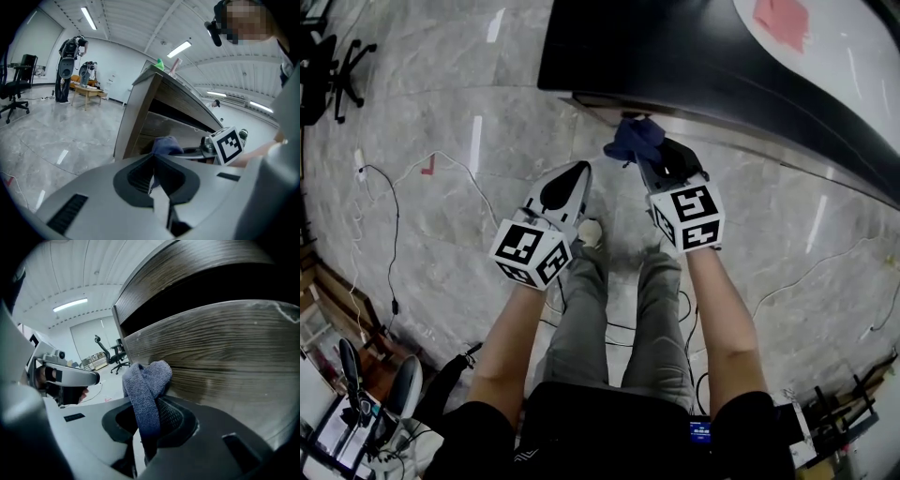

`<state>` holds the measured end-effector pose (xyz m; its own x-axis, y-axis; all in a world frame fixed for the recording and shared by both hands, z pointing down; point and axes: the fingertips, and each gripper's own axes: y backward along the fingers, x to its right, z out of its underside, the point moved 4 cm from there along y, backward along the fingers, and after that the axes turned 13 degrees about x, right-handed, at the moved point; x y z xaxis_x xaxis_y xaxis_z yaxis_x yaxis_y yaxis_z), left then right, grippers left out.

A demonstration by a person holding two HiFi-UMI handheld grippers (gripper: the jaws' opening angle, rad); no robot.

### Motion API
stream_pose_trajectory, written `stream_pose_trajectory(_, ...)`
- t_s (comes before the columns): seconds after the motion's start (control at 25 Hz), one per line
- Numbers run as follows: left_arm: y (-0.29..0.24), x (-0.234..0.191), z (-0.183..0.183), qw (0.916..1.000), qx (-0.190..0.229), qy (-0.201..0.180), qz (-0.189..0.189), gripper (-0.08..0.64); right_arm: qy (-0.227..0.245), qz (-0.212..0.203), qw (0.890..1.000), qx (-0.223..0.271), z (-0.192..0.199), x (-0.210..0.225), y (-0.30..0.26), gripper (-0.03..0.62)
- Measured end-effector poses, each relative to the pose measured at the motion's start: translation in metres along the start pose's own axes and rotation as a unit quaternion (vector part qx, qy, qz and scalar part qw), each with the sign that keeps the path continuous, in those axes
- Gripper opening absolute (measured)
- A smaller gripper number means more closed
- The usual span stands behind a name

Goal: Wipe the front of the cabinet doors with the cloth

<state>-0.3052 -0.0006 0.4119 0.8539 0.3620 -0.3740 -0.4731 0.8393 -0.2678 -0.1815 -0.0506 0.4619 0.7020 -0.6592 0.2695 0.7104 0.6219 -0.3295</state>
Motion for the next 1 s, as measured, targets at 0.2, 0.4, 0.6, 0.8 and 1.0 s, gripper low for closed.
stream_pose_trajectory(0.2,-0.028,0.034,0.006,0.9995,-0.01,-0.006,0.03,0.009,0.006,0.021,1.0,0.003,0.0,0.035,0.033,0.072)
stream_pose_trajectory(0.4,-0.054,0.068,0.016,0.9982,-0.022,-0.01,0.055,0.009,-0.001,0.049,0.999,0.008,0.004,0.069,0.067,0.072)
stream_pose_trajectory(0.6,-0.076,0.101,0.025,0.9964,-0.031,-0.015,0.077,0.009,-0.012,0.075,0.997,0.014,0.006,0.097,0.101,0.072)
stream_pose_trajectory(0.8,-0.098,0.132,0.035,0.9942,-0.038,-0.019,0.098,0.009,-0.011,0.094,0.995,0.012,0.014,0.128,0.132,0.072)
stream_pose_trajectory(1.0,-0.116,0.156,0.043,0.9927,-0.04,-0.023,0.111,0.009,-0.016,0.114,0.993,0.007,0.019,0.158,0.156,0.072)
